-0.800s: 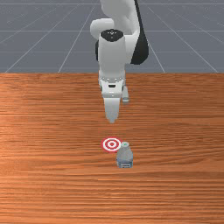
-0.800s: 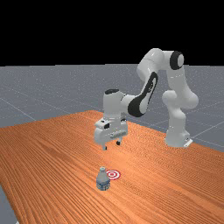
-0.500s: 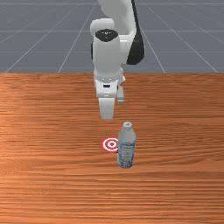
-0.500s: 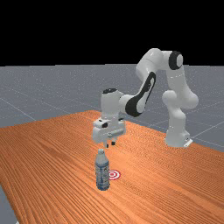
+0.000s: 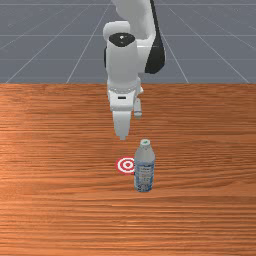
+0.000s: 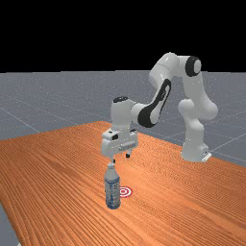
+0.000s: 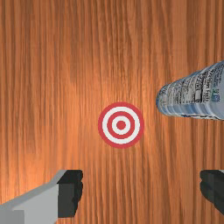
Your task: Pick up the bottle and put it on the marker
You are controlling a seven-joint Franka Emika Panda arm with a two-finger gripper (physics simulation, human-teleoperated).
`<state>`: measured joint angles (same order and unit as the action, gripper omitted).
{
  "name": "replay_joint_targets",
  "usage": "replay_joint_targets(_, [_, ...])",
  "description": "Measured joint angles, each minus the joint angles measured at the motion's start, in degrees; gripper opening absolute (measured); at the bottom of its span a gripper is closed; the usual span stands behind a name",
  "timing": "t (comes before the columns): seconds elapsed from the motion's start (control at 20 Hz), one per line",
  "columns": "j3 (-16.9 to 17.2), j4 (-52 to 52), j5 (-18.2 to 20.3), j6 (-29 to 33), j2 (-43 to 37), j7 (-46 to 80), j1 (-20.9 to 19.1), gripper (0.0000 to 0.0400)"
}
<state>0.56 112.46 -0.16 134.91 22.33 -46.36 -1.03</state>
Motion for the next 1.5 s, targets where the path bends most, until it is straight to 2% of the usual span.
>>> replay_joint_targets(0.55, [-0.1, 0.3, 0.4, 0.4, -0.2, -0.4, -0.2, 0.04])
replay_joint_targets(0.65, [-1.4, -0.2, 3.8, -1.1, -0.4, -3.3, -1.6, 0.04])
replay_joint_targets(0.7, [-0.3, 3.0, 0.9, 4.0, -2.5, -0.8, -0.4, 0.04])
replay_joint_targets(0.75, [-0.4, 4.1, 1.0, 5.4, -3.8, -0.9, -0.5, 0.04])
replay_joint_targets(0.85, [-0.3, 3.2, 0.9, 2.5, -5.4, -0.8, -0.4, 0.04])
replay_joint_targets(1.0, [-0.2, -1.6, 0.6, -5.8, -4.4, -0.6, -0.3, 0.04])
replay_joint_targets(1.05, [-0.5, -0.3, 0.6, -3.8, -5.0, -2.0, -0.5, 0.04])
replay_joint_targets(1.25, [-4.0, -0.7, -0.5, -4.1, -4.7, -15.0, -0.4, 0.04])
replay_joint_targets(1.35, [-5.0, -1.3, -1.0, -4.3, -4.3, -12.0, 1.7, 0.04])
replay_joint_targets(1.5, [-4.0, -1.4, -0.9, -4.0, -4.1, 1.2, 4.8, 0.04])
